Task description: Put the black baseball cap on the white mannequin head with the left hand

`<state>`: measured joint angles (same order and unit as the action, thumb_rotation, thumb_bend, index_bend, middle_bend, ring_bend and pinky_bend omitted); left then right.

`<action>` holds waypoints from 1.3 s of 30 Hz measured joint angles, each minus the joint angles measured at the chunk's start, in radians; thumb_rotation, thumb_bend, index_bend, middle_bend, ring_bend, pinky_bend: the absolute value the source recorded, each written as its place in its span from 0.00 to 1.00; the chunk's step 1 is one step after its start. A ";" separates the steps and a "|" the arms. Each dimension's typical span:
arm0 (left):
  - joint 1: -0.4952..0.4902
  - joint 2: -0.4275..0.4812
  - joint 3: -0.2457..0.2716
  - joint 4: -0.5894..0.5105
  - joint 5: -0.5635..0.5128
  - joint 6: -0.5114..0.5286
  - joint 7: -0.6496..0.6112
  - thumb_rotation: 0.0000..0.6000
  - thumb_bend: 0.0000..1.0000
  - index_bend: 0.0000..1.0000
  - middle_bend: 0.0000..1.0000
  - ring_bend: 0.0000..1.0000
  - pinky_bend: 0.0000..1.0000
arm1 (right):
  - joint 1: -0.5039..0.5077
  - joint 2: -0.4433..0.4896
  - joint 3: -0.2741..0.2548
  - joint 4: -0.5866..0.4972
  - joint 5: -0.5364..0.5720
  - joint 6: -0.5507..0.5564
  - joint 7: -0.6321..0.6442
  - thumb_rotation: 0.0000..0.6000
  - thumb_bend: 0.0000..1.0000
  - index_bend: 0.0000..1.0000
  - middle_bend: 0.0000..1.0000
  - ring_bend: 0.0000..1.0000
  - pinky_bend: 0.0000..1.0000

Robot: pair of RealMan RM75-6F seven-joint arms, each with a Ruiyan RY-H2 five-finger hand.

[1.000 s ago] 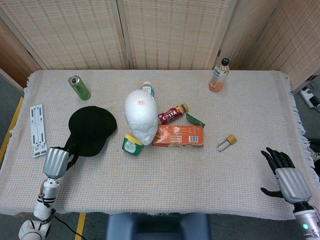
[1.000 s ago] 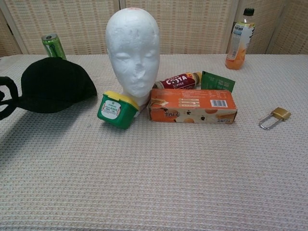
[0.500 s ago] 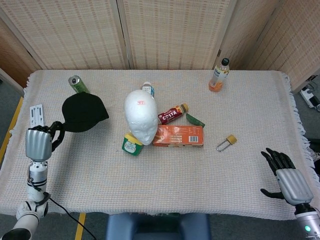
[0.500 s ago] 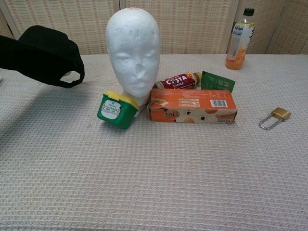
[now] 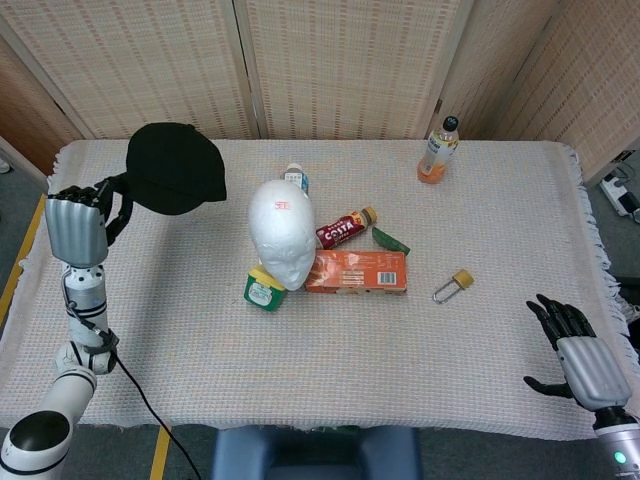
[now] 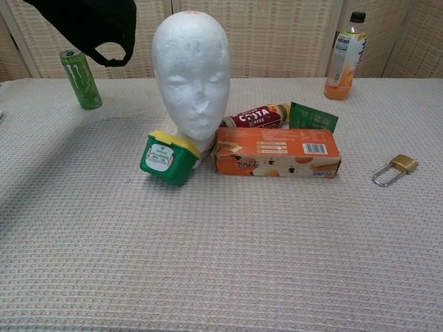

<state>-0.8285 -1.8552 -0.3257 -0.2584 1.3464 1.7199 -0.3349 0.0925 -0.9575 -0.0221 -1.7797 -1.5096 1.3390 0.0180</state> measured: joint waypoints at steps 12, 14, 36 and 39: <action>-0.149 -0.003 -0.029 -0.065 -0.007 -0.028 0.093 1.00 0.53 0.68 1.00 1.00 1.00 | 0.001 0.019 0.015 0.004 0.032 -0.003 0.033 1.00 0.00 0.00 0.00 0.00 0.00; -0.166 -0.012 -0.028 -0.073 -0.003 -0.030 0.105 1.00 0.53 0.69 1.00 1.00 1.00 | 0.000 0.023 0.017 0.005 0.031 0.001 0.040 1.00 0.00 0.00 0.00 0.00 0.00; -0.259 -0.069 -0.024 -0.192 0.030 0.006 0.227 1.00 0.54 0.69 1.00 1.00 1.00 | -0.009 0.063 0.025 0.017 0.011 0.026 0.140 1.00 0.00 0.00 0.00 0.00 0.00; -0.237 -0.067 -0.015 -0.235 0.037 0.025 0.241 1.00 0.54 0.69 1.00 1.00 1.00 | -0.010 0.065 0.022 0.015 -0.001 0.028 0.142 1.00 0.00 0.00 0.00 0.00 0.00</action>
<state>-1.0659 -1.9224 -0.3411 -0.4935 1.3831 1.7446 -0.0938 0.0826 -0.8927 -0.0003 -1.7650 -1.5104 1.3667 0.1598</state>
